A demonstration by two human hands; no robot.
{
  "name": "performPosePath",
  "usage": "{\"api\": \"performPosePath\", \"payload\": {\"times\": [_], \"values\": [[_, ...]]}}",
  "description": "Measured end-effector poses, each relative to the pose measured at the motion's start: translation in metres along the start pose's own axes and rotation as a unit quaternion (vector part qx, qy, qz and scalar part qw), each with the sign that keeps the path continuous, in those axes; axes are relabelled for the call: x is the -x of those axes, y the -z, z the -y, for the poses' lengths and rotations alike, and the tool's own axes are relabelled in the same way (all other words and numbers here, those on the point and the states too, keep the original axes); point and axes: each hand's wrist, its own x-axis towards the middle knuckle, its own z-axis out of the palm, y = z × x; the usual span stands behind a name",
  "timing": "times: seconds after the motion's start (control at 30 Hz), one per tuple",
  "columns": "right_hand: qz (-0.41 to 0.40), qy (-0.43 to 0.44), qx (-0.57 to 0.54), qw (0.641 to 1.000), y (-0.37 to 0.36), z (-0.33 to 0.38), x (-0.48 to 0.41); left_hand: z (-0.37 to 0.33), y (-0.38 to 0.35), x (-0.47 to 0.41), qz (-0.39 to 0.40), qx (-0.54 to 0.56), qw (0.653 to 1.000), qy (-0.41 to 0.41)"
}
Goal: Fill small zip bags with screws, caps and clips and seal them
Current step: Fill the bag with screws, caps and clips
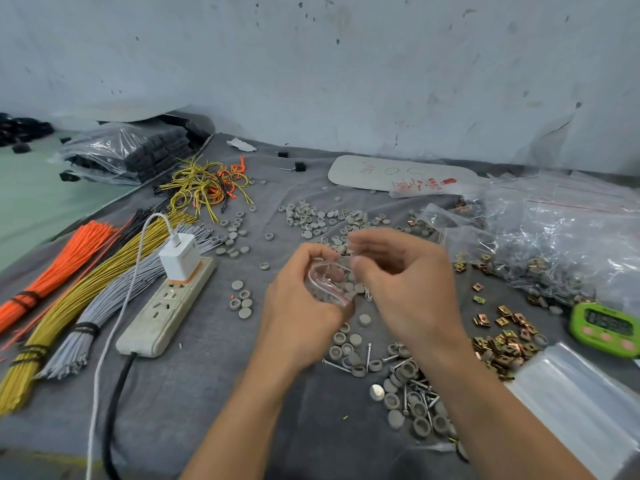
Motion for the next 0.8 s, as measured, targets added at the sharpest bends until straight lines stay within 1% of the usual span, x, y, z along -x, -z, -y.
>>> {"api": "performPosePath", "payload": {"times": [0.03,0.07,0.1,0.13,0.17,0.23,0.27,0.33,0.4,0.43,0.47,0.5,0.53,0.6,0.63,0.67,0.73,0.8], "values": [[-0.027,-0.012,0.003,1.0,0.004,-0.003,-0.003,0.001,0.0,-0.001,-0.006,0.005,1.0,0.006],[-0.045,-0.028,0.031,0.998,0.008,-0.007,-0.006,0.001,0.001,-0.001,-0.01,0.017,1.0,0.012],[-0.041,-0.05,0.087,0.994,0.012,-0.012,-0.008,0.002,0.002,-0.002,-0.014,0.032,0.999,0.018],[-0.009,-0.076,0.158,0.984,0.014,-0.017,-0.01,0.002,0.004,-0.003,-0.02,0.048,0.998,0.021],[0.046,-0.105,0.232,0.966,0.014,-0.023,-0.009,0.003,0.007,-0.004,-0.026,0.059,0.998,0.022],[0.166,-0.149,0.353,0.908,0.01,-0.035,-0.006,0.003,0.011,-0.005,-0.04,0.078,0.996,0.022],[0.21,-0.153,0.397,0.88,0.006,-0.04,-0.004,0.002,0.012,-0.006,-0.044,0.087,0.995,0.024],[0.254,-0.131,0.454,0.844,-0.002,-0.045,-0.002,0.002,0.014,-0.005,-0.043,0.099,0.994,0.028],[0.257,-0.118,0.482,0.829,-0.007,-0.049,-0.002,0.002,0.015,-0.004,-0.035,0.101,0.994,0.03],[0.257,-0.118,0.486,0.827,-0.008,-0.05,-0.002,0.002,0.015,-0.003,-0.033,0.1,0.994,0.032],[0.252,-0.12,0.482,0.83,-0.009,-0.051,-0.002,0.002,0.016,-0.002,-0.031,0.098,0.994,0.035],[0.234,-0.121,0.464,0.846,-0.008,-0.05,-0.001,0.003,0.016,-0.002,-0.03,0.096,0.994,0.038],[0.198,-0.118,0.425,0.876,-0.007,-0.047,-0.002,0.004,0.017,-0.002,-0.029,0.094,0.994,0.04],[0.086,-0.08,0.293,0.949,-0.004,-0.036,-0.003,0.004,0.015,-0.001,-0.02,0.082,0.995,0.044],[0.036,-0.051,0.22,0.973,-0.002,-0.027,-0.005,0.003,0.014,0.0,-0.014,0.072,0.996,0.044],[0.008,-0.031,0.151,0.988,-0.001,-0.018,-0.006,0.003,0.012,0.001,-0.005,0.064,0.997,0.043],[0.015,-0.008,0.049,0.999,-0.001,-0.005,-0.007,0.002,0.007,0.003,0.013,0.049,0.998,0.039],[0.06,-0.008,0.044,0.997,-0.004,0.002,-0.003,0.001,0.005,0.003,0.027,0.037,0.998,0.032]]}}
